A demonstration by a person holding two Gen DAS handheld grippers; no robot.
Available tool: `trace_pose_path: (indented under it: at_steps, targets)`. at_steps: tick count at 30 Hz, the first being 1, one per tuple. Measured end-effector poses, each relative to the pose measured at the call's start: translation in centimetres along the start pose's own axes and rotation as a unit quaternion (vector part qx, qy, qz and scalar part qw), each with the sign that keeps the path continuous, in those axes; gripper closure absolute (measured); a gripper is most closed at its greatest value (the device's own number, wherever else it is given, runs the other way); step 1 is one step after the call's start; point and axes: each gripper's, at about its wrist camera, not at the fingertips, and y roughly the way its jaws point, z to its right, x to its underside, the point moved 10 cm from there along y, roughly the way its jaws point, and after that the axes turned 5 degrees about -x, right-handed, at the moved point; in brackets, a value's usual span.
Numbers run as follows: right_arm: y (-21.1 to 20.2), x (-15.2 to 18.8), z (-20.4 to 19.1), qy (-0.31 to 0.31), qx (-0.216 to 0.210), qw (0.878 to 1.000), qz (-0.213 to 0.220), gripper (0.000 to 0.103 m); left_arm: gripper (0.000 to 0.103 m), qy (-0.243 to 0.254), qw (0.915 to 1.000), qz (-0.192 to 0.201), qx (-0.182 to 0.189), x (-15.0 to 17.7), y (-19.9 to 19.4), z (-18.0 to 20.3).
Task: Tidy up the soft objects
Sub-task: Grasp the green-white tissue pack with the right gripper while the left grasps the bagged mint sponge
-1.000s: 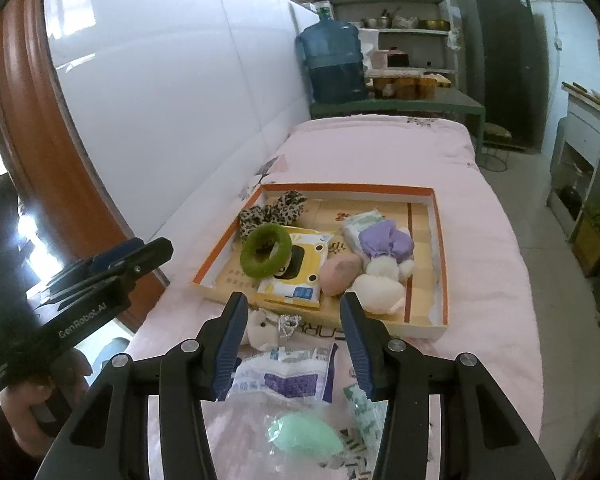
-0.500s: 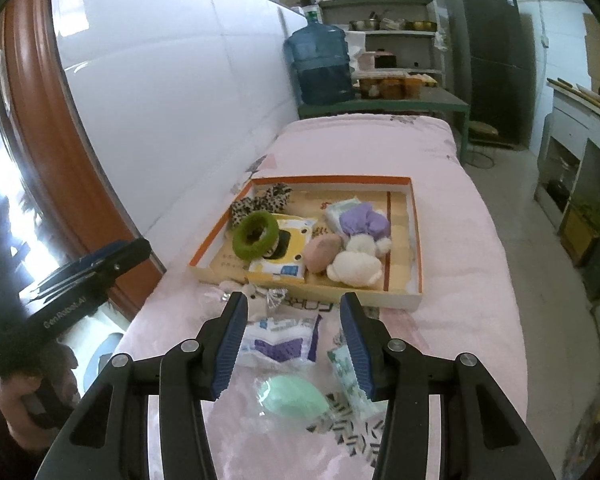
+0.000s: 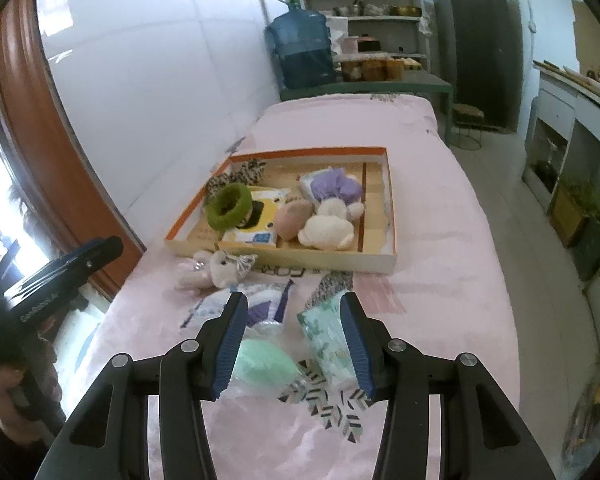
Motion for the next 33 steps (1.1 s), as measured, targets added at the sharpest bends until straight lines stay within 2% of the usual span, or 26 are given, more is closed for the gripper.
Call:
trace_pose_path:
  at_steps: [13,15,19,22,27,33]
  targets:
    - [2.5,2.5,2.3,0.007,0.013,0.999,-0.033,0.052,0.057,0.023,0.9992,-0.007,0.033,3.4,0.2,2.3]
    - [3.5,2.9,2.7,-0.001,0.018,0.999,-0.045,0.042,0.057,0.028,0.9987,-0.008,0.042,4.0,0.2,2.7]
    - [5.4,3.5,3.5,-0.03,0.037,0.997,-0.068,0.041,0.057,0.035,0.9973,-0.011,0.064,4.9,0.1,3.6]
    - [6.5,3.6,4.0,-0.049,0.045,0.994,-0.081,0.035,0.057,0.044,0.9958,-0.015,0.078,5.5,0.0,4.4]
    - [8.4,3.9,4.6,-0.063,0.042,0.992,-0.106,0.034,0.056,0.063,0.9929,-0.022,0.098,6.4,0.0,5.9]
    - [9.5,4.0,5.0,-0.051,0.026,0.992,-0.113,0.034,0.056,0.084,0.9893,-0.038,0.113,7.7,0.3,7.5]
